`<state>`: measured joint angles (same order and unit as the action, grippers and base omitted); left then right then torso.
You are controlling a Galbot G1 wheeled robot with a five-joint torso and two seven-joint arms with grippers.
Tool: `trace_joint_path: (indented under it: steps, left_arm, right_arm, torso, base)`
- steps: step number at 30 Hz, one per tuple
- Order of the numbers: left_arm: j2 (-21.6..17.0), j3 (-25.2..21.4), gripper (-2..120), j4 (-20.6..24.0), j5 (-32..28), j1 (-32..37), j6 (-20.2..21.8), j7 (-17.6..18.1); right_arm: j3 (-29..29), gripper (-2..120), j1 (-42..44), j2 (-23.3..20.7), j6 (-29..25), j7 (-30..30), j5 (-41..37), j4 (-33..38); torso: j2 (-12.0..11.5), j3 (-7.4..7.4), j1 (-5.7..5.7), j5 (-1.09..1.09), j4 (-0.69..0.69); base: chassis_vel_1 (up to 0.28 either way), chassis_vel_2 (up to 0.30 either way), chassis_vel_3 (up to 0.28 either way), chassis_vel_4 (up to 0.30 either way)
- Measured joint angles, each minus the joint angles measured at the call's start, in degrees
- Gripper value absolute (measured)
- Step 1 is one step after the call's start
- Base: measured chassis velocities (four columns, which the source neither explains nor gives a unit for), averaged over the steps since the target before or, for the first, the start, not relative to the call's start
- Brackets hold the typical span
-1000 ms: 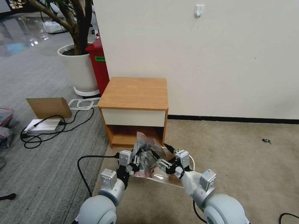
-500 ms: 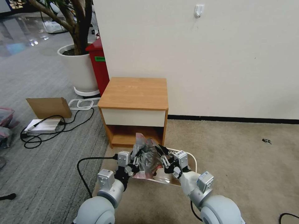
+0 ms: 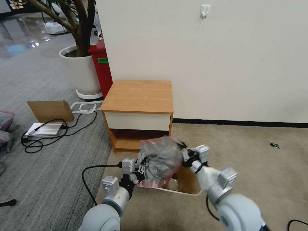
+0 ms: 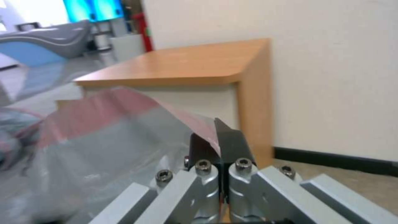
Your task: Pick up the garbage bag from the table and place it over the trash can.
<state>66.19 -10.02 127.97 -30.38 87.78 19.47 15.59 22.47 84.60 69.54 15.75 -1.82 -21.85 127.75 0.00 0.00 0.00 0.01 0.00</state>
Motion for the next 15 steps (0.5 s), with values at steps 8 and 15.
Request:
trace_joint_path:
  steps: [8,15]
  left_arm:
    - [0.3,-2.2,11,0.3,-1.8,0.2,0.0,-0.1]
    - [0.6,-5.5,11,0.3,-4.8,-0.6,-0.2,-0.4]
  right_arm:
    - [4.8,0,0.7,-3.5,7.6,3.9,-7.2,1.9]
    - [9.3,0,4.0,-6.6,13.3,3.9,-15.3,4.2]
  torso:
    - [0.0,0.00,0.00,-0.01,0.00]
    - [0.0,0.00,0.00,-0.01,0.00]
  base:
    - [0.000,0.000,0.000,0.000]
    - [0.000,0.000,0.000,0.000]
